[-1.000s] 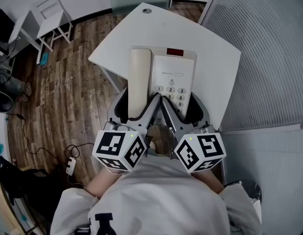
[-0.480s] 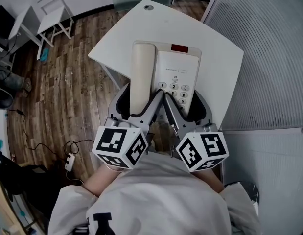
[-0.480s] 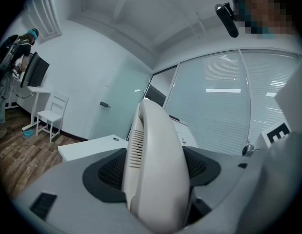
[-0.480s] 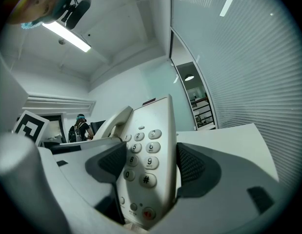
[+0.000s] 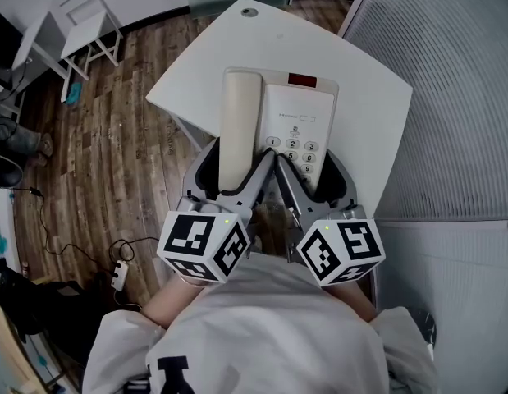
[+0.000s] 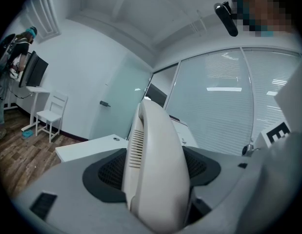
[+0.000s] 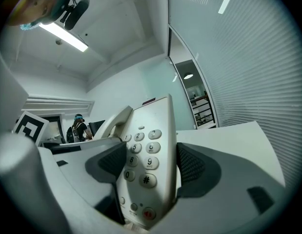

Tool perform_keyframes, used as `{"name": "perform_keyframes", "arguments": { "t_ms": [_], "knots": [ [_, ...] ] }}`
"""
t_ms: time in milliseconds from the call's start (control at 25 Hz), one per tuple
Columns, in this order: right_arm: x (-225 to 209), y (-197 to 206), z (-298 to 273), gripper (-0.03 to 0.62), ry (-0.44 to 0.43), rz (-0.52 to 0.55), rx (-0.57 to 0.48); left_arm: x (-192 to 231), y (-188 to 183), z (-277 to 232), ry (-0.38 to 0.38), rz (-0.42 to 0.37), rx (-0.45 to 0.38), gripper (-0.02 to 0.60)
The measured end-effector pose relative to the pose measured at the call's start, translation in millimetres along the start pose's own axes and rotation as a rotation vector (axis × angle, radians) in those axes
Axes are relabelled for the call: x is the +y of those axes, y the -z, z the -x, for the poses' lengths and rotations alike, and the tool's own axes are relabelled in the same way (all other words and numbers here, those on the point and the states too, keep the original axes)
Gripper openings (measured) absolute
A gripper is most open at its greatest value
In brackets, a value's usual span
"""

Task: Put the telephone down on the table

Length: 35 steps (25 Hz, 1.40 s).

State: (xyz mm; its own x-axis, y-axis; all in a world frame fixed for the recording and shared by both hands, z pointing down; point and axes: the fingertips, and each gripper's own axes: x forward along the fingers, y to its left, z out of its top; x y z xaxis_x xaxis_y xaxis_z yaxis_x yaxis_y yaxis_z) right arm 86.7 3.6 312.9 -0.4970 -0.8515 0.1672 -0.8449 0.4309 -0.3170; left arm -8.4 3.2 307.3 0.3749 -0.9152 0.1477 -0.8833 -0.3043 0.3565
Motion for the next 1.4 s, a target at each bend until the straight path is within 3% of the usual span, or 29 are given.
{"name": "perform_keyframes", "arguments": {
  "t_ms": [520, 920, 1400],
  "knots": [
    [-20.5, -39.7, -121.8, 0.327, 0.031, 0.007, -0.009, 66.7, -52.0, -101.8, 0.031, 0.004, -0.001, 0.344],
    [-48.5, -97.8, -226.2, 0.327, 0.072, -0.004, 0.000, 109.1, -113.3, -202.6, 0.055, 0.019, 0.031, 0.344],
    [-67.9, -79.3, -255.3, 0.327, 0.124, -0.040, -0.025, 129.5, -98.6, -236.5, 0.102, -0.014, 0.063, 0.344]
  ]
}}
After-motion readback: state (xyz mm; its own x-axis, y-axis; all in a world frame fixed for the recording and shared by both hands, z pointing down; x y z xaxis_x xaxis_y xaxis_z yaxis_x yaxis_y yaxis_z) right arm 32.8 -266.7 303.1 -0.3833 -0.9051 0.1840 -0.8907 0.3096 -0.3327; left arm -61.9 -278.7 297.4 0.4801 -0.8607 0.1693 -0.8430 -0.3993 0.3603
